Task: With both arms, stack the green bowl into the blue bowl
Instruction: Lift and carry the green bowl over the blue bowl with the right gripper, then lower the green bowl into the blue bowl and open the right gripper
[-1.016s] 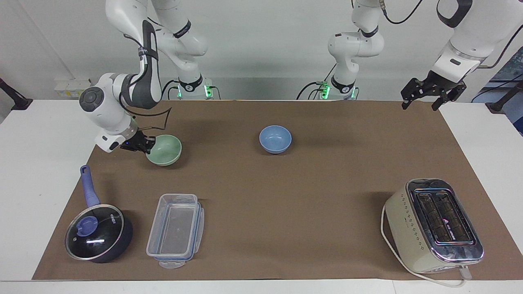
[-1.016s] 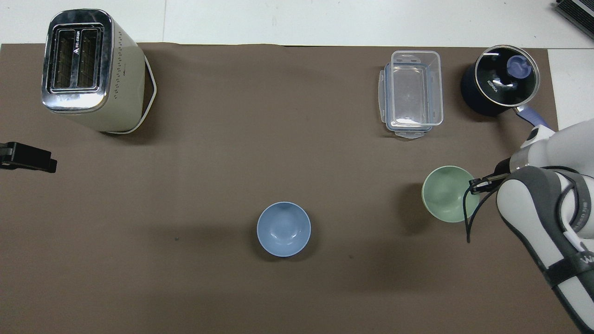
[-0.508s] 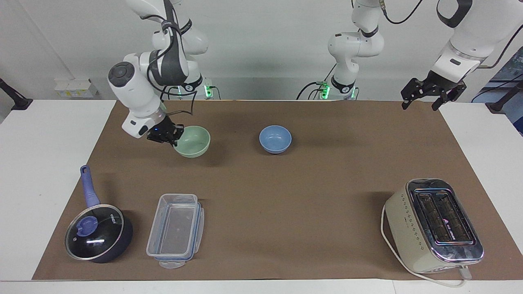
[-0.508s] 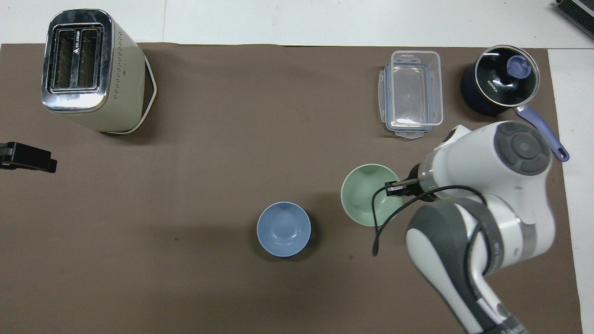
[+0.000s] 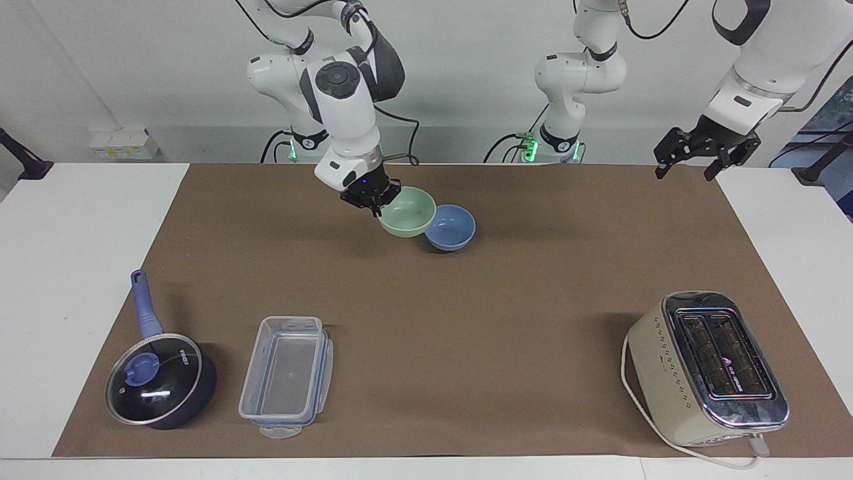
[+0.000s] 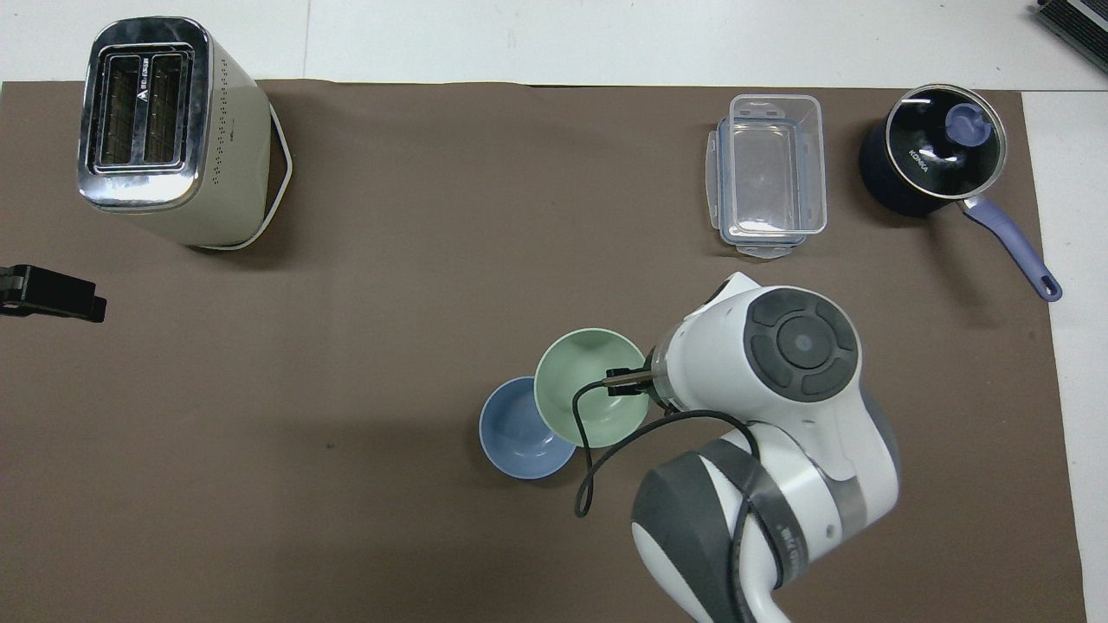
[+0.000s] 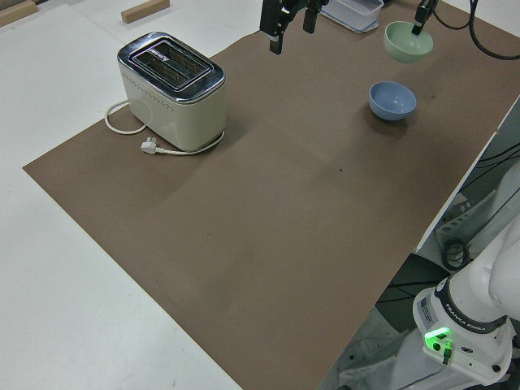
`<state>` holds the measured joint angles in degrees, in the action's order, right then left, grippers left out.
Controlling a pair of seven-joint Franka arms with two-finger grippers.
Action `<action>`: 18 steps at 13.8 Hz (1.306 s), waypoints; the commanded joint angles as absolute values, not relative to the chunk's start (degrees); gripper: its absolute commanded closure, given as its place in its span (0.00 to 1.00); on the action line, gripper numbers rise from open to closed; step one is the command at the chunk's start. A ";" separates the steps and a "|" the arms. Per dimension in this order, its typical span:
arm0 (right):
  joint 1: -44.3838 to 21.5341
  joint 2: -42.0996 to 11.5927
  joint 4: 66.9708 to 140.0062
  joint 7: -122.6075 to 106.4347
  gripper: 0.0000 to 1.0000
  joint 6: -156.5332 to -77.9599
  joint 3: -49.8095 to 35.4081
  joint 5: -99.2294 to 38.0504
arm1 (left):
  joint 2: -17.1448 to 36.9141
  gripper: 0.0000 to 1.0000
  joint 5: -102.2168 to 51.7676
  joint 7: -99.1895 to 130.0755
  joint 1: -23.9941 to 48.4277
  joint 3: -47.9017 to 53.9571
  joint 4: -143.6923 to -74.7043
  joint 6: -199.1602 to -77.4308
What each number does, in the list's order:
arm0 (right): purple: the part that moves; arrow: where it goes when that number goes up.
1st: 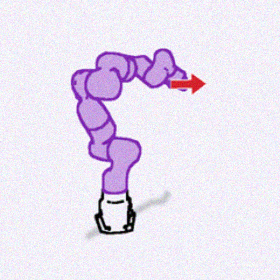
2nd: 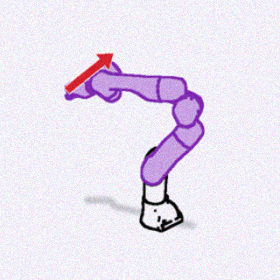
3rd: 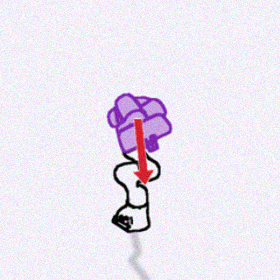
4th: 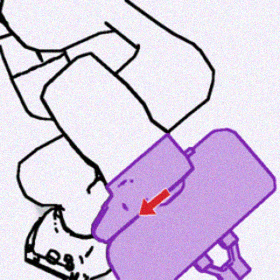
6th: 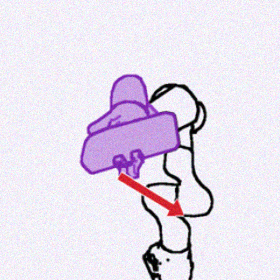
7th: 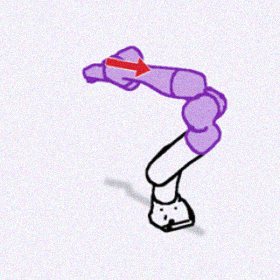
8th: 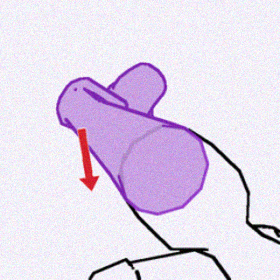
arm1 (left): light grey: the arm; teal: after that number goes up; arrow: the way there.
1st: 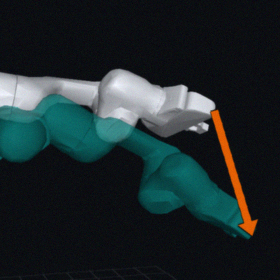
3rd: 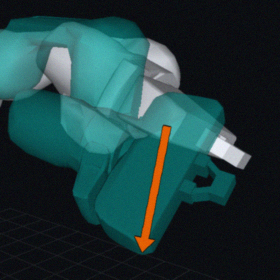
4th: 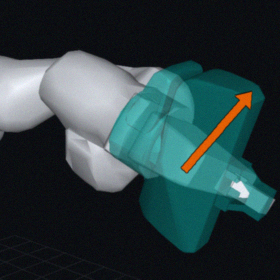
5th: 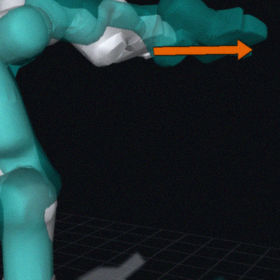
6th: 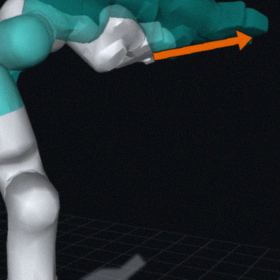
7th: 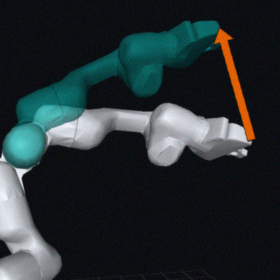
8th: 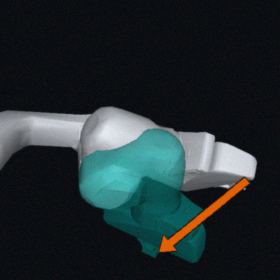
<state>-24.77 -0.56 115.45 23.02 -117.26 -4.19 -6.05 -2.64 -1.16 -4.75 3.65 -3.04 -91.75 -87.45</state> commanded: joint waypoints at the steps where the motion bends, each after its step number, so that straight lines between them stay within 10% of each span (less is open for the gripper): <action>1: -28.21 -4.12 114.17 29.42 1.00 -120.14 -4.22 -7.47 | -3.69 0.00 0.00 -4.66 3.34 -2.72 -93.16 -88.59; 18: -31.90 -7.12 120.59 30.32 1.00 -128.14 -4.22 -13.27 | -3.69 0.00 0.00 -4.66 3.34 -2.72 -93.16 -88.59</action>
